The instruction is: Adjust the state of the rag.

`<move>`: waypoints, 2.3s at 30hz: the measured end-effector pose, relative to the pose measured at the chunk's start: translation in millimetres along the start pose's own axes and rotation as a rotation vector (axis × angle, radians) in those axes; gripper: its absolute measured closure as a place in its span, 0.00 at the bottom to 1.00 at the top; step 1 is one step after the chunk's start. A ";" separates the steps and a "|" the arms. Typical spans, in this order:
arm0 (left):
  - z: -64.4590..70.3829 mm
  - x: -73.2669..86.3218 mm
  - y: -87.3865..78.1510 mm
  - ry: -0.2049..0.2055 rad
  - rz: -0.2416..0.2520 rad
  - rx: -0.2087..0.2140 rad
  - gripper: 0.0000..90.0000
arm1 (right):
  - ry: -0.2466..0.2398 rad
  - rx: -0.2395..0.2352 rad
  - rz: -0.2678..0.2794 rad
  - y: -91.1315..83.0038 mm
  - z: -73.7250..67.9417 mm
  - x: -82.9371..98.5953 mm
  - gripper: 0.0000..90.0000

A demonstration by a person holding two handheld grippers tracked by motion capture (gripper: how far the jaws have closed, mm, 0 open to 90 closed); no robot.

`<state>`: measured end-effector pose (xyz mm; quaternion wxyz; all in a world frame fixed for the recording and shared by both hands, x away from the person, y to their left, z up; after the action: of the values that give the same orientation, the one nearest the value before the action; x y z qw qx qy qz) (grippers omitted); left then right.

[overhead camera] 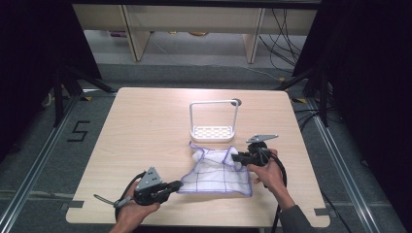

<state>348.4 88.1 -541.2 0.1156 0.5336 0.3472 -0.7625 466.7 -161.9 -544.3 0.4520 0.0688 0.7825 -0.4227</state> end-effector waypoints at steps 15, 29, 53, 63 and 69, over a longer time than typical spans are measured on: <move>2.6 27.7 5.8 0.020 -0.098 0.020 0.96 | -0.149 0.061 -0.011 -18.2 -32.1 -2.8 0.65; 11.7 34.3 -7.2 -0.008 -0.107 0.061 0.96 | -0.246 0.153 -0.004 -37.5 -21.1 -18.9 0.97; -17.1 10.6 -20.2 -0.082 -0.044 -0.063 0.50 | -0.114 0.219 -0.007 -25.9 24.2 -10.9 0.65; -94.3 -31.8 33.3 -0.170 -0.008 -0.183 0.46 | -0.051 0.245 -0.022 -9.9 48.0 -7.8 0.54; -120.6 -37.1 58.6 -0.133 -0.085 -0.223 0.44 | -0.037 0.261 -0.037 -5.2 60.9 -9.6 0.54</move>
<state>483.9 116.8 -554.7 0.1647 0.4504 0.4435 -0.7572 509.3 -206.7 -548.1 0.4459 0.1047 0.7135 -0.5302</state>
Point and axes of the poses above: each handheld gripper's, and its own axes: y roughly forward along the jaws, x roughly out of its underside, z roughly to its right, the point moved 9 cm from there along y, roughly forward along the jaws, and after that the axes turned 6 degrees about z, right-handed, at the moved point
